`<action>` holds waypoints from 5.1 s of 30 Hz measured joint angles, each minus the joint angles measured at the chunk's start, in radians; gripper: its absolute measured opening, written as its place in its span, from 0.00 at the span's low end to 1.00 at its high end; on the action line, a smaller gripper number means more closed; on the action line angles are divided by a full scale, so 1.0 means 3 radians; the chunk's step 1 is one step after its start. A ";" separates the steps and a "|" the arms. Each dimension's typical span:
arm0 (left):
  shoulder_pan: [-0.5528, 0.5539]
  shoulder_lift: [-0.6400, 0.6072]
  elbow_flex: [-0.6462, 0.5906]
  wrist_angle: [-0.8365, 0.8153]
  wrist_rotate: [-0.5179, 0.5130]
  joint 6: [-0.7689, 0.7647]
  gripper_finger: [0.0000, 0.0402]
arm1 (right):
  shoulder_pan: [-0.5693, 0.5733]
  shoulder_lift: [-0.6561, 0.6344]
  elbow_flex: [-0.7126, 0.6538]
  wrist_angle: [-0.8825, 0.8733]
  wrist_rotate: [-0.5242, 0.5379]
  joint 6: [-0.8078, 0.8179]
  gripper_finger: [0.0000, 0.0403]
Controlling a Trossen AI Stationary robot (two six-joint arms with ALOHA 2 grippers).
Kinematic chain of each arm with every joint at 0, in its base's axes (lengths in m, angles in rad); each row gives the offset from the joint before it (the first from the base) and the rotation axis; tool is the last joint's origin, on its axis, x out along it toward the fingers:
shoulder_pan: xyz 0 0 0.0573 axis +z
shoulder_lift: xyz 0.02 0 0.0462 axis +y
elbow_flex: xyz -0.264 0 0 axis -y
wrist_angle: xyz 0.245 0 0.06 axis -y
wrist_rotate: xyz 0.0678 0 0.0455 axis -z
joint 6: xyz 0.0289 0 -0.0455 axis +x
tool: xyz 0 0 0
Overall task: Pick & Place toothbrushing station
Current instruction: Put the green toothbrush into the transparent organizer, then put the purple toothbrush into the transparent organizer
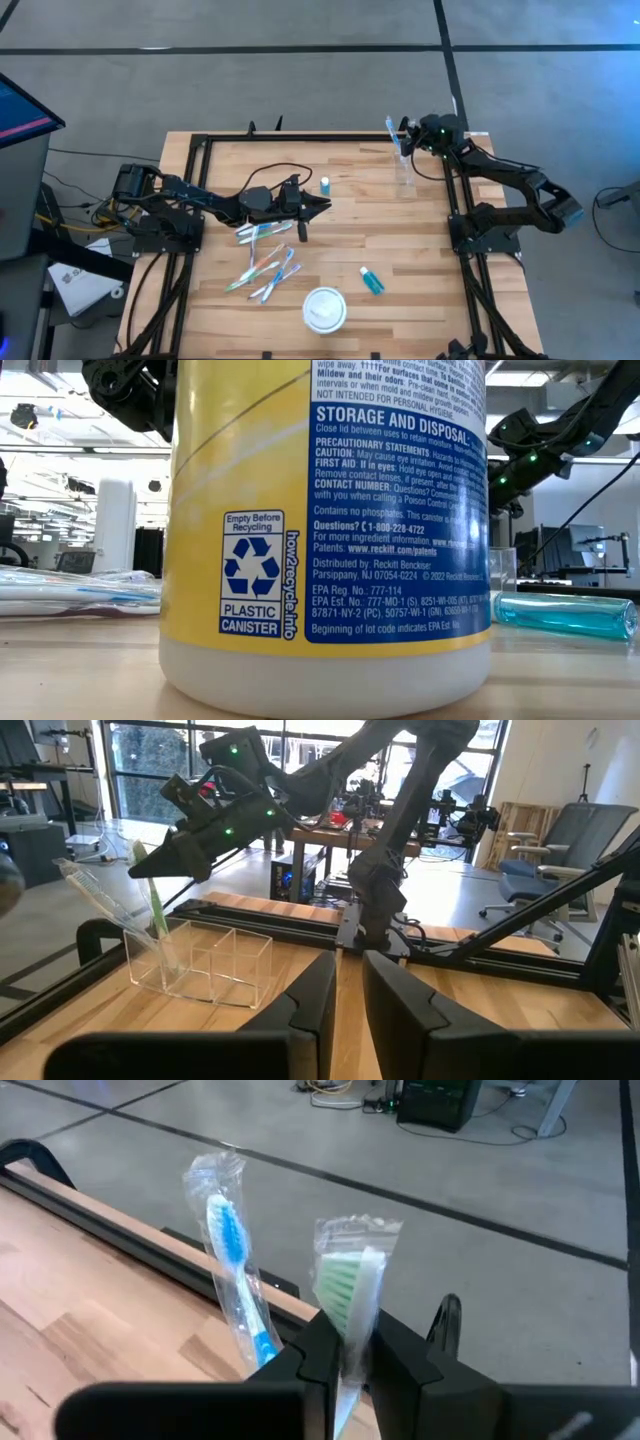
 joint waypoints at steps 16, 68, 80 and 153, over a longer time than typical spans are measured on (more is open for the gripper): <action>0.0000 0.0000 -0.0007 -0.0007 -0.0011 0.0000 0.12 | 0.0007 0.0000 0.0000 0.0015 -0.0211 -0.0187 0.23; 0.0000 0.0000 -0.0005 -0.0149 -0.0011 0.0000 0.12 | 0.0211 -0.0695 -0.0003 -0.1020 -0.0424 -0.0261 0.39; -0.0019 -0.0093 -0.0004 -0.1116 0.0004 -0.0505 0.12 | 0.1136 -0.1082 -0.0003 -0.1383 -0.0446 -0.0160 0.35; -0.0561 -0.1264 -0.0448 -0.4841 0.0275 -0.3980 0.22 | 0.2448 -0.0886 -0.0003 -0.0766 -0.0116 0.0032 0.30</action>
